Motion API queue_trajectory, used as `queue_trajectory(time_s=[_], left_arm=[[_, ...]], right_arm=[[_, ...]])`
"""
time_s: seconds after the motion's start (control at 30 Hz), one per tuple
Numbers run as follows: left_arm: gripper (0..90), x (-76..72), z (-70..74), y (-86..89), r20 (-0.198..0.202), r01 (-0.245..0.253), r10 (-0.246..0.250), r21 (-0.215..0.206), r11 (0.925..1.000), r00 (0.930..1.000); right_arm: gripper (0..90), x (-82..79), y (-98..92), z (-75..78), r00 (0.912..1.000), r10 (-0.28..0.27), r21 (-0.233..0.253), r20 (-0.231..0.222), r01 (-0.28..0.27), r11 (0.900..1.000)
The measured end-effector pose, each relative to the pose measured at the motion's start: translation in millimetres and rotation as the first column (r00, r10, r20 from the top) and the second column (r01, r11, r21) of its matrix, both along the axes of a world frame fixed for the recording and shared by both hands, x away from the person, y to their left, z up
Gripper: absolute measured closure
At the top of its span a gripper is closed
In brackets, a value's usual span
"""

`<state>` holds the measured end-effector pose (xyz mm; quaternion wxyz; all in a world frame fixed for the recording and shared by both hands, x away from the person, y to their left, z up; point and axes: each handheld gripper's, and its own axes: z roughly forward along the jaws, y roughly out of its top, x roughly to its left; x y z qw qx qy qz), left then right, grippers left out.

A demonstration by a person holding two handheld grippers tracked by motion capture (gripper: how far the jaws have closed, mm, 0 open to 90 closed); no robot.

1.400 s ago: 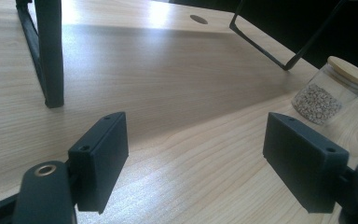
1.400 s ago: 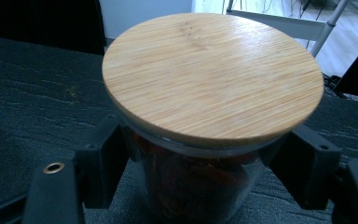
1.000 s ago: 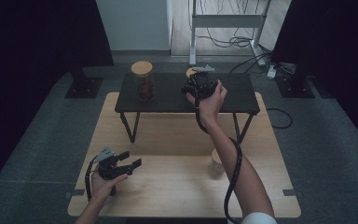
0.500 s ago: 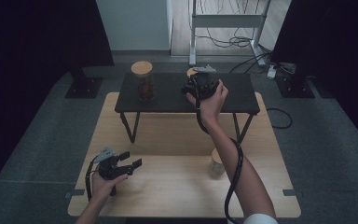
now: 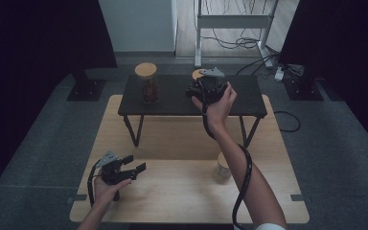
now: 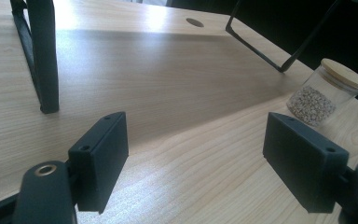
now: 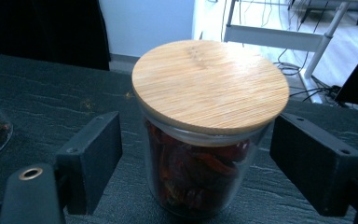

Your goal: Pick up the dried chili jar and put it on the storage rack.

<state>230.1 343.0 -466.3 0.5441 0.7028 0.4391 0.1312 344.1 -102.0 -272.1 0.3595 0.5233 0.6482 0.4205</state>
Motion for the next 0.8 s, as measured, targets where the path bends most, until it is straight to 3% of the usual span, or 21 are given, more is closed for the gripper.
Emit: queue_trajectory(time_s=[0.37,0.8], left_arm=[[22.5,-1.4,0.5,0.5,0.004,-0.003,0.003,-0.001,1.0,1.0],[22.5,-4.2,3.7,-1.8,0.017,0.003,-0.003,0.0,1.0,0.9998]], right_arm=[[15.1,-13.3,-4.0,-0.8,0.9998,0.007,0.01,0.018,-0.007,1.0],[14.9,-46.2,-13.1,1.3,0.9986,0.018,0.024,0.05,-0.02,1.0]])
